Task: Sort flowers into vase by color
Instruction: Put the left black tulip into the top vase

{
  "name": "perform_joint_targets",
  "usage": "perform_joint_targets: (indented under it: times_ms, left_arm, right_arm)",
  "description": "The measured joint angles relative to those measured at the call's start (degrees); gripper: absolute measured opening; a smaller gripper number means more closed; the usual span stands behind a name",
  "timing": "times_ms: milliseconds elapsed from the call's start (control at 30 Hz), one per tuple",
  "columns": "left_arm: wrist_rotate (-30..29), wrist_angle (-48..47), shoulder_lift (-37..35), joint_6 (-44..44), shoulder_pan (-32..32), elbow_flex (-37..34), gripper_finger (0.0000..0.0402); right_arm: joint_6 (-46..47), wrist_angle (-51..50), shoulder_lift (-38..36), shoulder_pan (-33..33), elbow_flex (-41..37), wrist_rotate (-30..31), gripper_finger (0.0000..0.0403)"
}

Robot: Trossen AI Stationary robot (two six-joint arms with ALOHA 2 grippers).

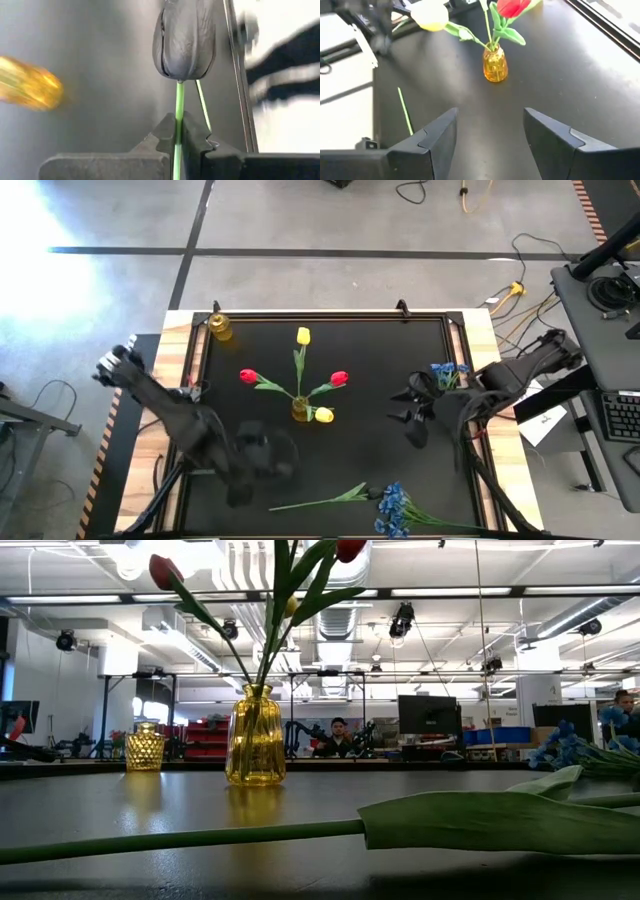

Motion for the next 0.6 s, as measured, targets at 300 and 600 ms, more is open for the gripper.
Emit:
perform_joint_targets:
  times_ms: [300,600]
  left_arm:
    - [-13.1,7.0,-17.3,13.6,12.1,5.3,0.0000]
    - [-12.8,5.8,-21.8,28.8,27.8,12.6,0.0000]
  right_arm:
    - [1.1,0.1,-3.6,0.0,0.0,2.5,0.0215]
    - [1.2,0.0,-3.8,0.0,0.0,2.8,0.0215]
